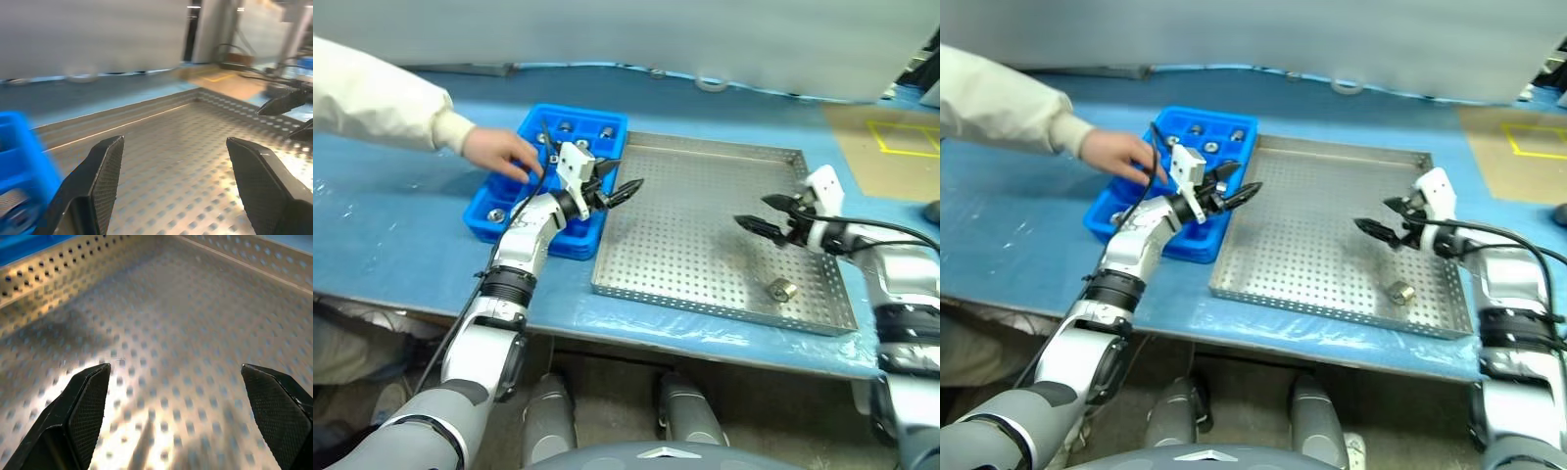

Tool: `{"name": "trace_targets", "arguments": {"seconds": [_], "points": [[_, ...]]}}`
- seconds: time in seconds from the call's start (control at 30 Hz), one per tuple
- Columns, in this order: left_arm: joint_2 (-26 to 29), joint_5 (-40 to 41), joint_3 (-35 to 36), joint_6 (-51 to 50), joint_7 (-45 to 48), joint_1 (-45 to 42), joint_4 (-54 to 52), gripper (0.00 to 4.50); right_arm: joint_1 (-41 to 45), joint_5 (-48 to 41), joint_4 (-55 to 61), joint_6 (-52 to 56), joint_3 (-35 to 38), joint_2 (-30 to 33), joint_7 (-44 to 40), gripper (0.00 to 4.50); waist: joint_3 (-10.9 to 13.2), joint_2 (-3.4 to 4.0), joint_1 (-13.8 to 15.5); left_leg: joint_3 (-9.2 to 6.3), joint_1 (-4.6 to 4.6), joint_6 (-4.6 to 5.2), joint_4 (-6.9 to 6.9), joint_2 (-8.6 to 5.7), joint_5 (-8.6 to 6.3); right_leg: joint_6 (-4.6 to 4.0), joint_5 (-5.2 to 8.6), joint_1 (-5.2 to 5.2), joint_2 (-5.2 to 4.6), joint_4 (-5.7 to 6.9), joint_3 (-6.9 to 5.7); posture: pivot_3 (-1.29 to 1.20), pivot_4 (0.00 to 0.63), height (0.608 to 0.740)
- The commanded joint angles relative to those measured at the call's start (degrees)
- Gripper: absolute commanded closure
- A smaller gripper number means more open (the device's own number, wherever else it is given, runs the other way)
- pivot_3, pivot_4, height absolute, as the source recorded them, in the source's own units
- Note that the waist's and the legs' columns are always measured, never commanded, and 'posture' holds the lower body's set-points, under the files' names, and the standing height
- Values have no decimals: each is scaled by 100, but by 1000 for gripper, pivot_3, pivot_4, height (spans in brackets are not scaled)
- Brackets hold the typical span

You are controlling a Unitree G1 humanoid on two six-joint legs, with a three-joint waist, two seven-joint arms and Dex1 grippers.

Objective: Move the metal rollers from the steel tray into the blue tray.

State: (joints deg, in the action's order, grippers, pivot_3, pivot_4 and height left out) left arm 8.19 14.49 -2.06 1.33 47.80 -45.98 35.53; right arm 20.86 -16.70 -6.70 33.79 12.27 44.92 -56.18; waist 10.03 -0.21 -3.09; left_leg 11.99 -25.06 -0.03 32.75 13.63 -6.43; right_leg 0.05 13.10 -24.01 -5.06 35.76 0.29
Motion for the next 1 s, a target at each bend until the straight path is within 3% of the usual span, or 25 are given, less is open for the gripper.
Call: {"name": "trace_targets", "arguments": {"seconds": [0.03, 0.2, 0.23, 0.33, 0.47, 0.6, 0.73, 0.9, 1.0], "points": [[-55, -55, -23, 307, 181, -163, 177, 890, -520, -327, 904, 640, 110, 313, -92, 45, -1, 1, -146, -1, 6, -1, -5, 0, 0, 2, -2, 6, 0, -9, -1, -710, 150, 740], [-22, -82, 39, 373, 202, -91, 225, 890, -733, 3, 904, 872, -447, 497, 114, 45, 0, 1, -461, -4, -4, 11, 3, -23, -9, 17, -12, -1, -4, -27, 1, -685, 150, 740], [5, -74, 69, 362, 181, -57, 189, 890, -731, 207, 745, 769, -660, 586, 131, 218, 0, 0, -491, -7, -6, 17, 9, -29, -13, 16, -13, 0, -11, -27, 2, -674, 150, 740], [107, -76, 140, 350, 78, 69, 52, 890, -518, 368, 437, 527, -1011, 641, 29, 959, -1, 1, -559, -8, -13, 32, 14, -49, -22, 15, -13, 9, -28, -40, 2, -637, 150, 740], [268, -68, 253, 311, -156, 252, -217, 890, 194, -65, 325, 550, -995, 255, -172, 2395, 0, 0, -584, -12, -18, 51, 24, -60, -33, 7, -19, 19, -41, -54, 2, -575, 150, 740], [386, -2, 626, 340, -784, 286, -415, 890, 1256, -794, 177, 610, -718, -627, -200, 3752, 0, -1, -573, -15, -26, 56, 26, -63, -34, 0, -24, 10, -46, -51, -1, -493, 150, 740], [494, 76, 1036, 243, -1429, 423, -865, 890, 2104, -1126, -269, 515, -903, -1322, -481, 3752, 1, -1, -411, -19, -32, 66, 25, -60, -27, -2, -24, 6, -48, -40, -13, -390, 150, 740], [634, 56, 1097, -107, -1754, 1092, -1801, 890, 2693, -292, -1567, -315, -1550, -1455, -670, 3752, 1, -2, -30, -17, -30, 71, 19, -47, -23, -4, -23, 7, -43, -41, -20, -307, 150, 740], [595, 27, 1015, -245, -1865, 1297, -2053, 890, 2790, -8, -1961, -569, -1636, -1169, -832, 3142, 5, 3, 300, -6, -35, 50, 15, -42, -30, -5, -23, 5, -44, -41, -18, -309, 150, 740]]}}
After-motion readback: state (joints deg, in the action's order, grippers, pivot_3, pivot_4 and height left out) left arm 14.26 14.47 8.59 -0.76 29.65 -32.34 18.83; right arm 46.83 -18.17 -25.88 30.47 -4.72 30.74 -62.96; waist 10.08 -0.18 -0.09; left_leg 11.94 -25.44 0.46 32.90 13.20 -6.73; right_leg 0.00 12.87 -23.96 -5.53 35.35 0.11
